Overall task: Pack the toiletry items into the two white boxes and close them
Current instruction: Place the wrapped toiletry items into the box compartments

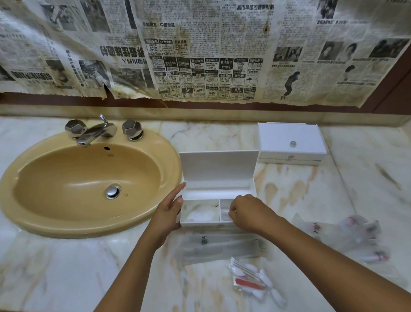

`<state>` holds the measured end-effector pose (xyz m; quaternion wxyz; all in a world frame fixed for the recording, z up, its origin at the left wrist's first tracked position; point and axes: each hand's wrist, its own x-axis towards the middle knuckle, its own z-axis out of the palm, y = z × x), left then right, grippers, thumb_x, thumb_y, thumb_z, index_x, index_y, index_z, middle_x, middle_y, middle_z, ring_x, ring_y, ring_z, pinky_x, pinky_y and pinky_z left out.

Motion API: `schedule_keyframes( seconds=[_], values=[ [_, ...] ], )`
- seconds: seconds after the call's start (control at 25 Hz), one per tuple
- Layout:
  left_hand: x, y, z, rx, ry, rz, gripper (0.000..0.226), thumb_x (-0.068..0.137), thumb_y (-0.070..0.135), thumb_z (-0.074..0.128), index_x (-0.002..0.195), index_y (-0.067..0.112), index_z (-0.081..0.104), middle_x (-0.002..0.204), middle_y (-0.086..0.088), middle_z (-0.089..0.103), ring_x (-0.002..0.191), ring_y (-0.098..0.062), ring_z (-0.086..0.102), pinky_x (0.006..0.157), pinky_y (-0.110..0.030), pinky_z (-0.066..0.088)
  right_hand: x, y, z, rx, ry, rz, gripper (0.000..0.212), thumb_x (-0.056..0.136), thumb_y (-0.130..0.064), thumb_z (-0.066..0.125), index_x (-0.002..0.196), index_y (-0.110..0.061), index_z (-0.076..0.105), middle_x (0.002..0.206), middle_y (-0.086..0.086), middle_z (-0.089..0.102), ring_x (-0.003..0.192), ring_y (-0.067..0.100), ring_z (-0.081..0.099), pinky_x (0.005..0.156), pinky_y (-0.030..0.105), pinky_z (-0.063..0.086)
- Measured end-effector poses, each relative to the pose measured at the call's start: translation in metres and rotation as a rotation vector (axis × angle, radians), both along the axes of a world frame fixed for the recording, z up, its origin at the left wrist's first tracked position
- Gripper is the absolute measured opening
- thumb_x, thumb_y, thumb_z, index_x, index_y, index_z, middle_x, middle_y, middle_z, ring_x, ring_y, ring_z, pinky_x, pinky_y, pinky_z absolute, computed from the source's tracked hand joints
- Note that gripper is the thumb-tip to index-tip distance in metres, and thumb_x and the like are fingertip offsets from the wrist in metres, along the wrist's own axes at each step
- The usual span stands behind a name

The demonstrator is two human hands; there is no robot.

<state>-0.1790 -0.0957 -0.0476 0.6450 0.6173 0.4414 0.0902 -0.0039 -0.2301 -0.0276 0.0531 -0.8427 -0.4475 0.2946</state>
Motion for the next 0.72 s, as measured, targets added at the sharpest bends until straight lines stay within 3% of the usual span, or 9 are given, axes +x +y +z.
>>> schedule_keyframes(
  seconds=[0.08, 0.16, 0.24, 0.32, 0.4, 0.44, 0.56, 0.72],
  values=[
    [0.0, 0.0, 0.0, 0.003, -0.001, -0.003, 0.039, 0.109, 0.027, 0.041, 0.138, 0.049, 0.052, 0.143, -0.035, 0.031, 0.111, -0.034, 0.049, 0.087, -0.035, 0.044, -0.005, -0.004, 0.005, 0.045, 0.042, 0.012, 0.041, 0.095, -0.027, 0.042, 0.064, -0.003, 0.052, 0.064, 0.006, 0.053, 0.06, 0.02, 0.05, 0.064, 0.033, 0.047],
    [0.001, -0.001, -0.001, 0.006, 0.002, -0.007, 0.04, 0.109, 0.028, 0.04, 0.142, 0.047, 0.049, 0.155, -0.028, 0.024, 0.131, -0.043, 0.039, 0.089, -0.038, 0.044, -0.011, -0.007, 0.011, 0.027, 0.06, 0.024, 0.052, 0.098, -0.04, 0.036, 0.054, -0.011, 0.037, 0.059, 0.002, 0.039, 0.06, 0.02, 0.043, 0.063, 0.031, 0.038],
    [0.001, -0.001, -0.001, 0.009, -0.003, -0.001, 0.04, 0.109, 0.028, 0.04, 0.142, 0.047, 0.049, 0.157, -0.025, 0.022, 0.129, -0.043, 0.041, 0.09, -0.038, 0.044, -0.014, -0.009, 0.016, 0.052, 0.035, 0.005, 0.06, 0.097, -0.052, 0.032, 0.051, -0.014, 0.033, 0.056, 0.0, 0.035, 0.056, 0.016, 0.039, 0.063, 0.031, 0.036],
    [0.001, -0.002, 0.0, 0.006, -0.018, 0.011, 0.039, 0.109, 0.028, 0.04, 0.139, 0.05, 0.05, 0.157, -0.022, 0.028, 0.139, -0.039, 0.036, 0.09, -0.039, 0.043, -0.016, -0.01, 0.017, 0.08, 0.011, -0.01, 0.065, 0.094, -0.06, 0.031, 0.049, -0.013, 0.033, 0.055, -0.001, 0.035, 0.053, 0.013, 0.035, 0.06, 0.031, 0.035],
    [0.002, -0.002, -0.001, 0.005, -0.019, 0.014, 0.038, 0.109, 0.029, 0.04, 0.137, 0.052, 0.05, 0.158, -0.014, 0.034, 0.145, -0.035, 0.031, 0.089, -0.039, 0.044, -0.018, -0.011, 0.013, 0.041, 0.007, 0.017, 0.068, 0.092, -0.065, 0.026, 0.05, -0.013, 0.037, 0.057, 0.0, 0.04, 0.055, 0.015, 0.041, 0.062, 0.033, 0.041],
    [0.002, -0.002, -0.001, 0.009, -0.014, 0.011, 0.039, 0.109, 0.028, 0.04, 0.139, 0.051, 0.05, 0.157, -0.019, 0.031, 0.145, -0.037, 0.03, 0.086, -0.036, 0.045, -0.02, -0.012, 0.01, 0.011, 0.009, 0.033, 0.07, 0.091, -0.067, 0.023, 0.053, -0.012, 0.044, 0.06, 0.002, 0.046, 0.059, 0.017, 0.046, 0.066, 0.035, 0.045],
    [0.001, -0.002, -0.001, 0.03, 0.01, 0.001, 0.04, 0.109, 0.028, 0.04, 0.142, 0.049, 0.049, 0.158, -0.025, 0.021, 0.143, -0.041, 0.027, 0.077, -0.029, 0.048, -0.021, -0.017, 0.005, 0.021, -0.022, 0.06, 0.076, 0.09, -0.07, 0.017, 0.081, -0.013, 0.067, 0.08, 0.004, 0.064, 0.077, 0.022, 0.057, 0.075, 0.036, 0.049],
    [0.001, -0.002, -0.001, 0.042, 0.014, -0.004, 0.04, 0.108, 0.029, 0.04, 0.141, 0.05, 0.049, 0.158, -0.024, 0.023, 0.144, -0.038, 0.028, 0.08, -0.033, 0.049, -0.023, -0.023, 0.008, 0.033, -0.05, 0.08, 0.07, 0.094, -0.063, 0.019, 0.081, -0.009, 0.062, 0.085, 0.004, 0.064, 0.088, 0.025, 0.057, 0.072, 0.033, 0.039]
  ],
)
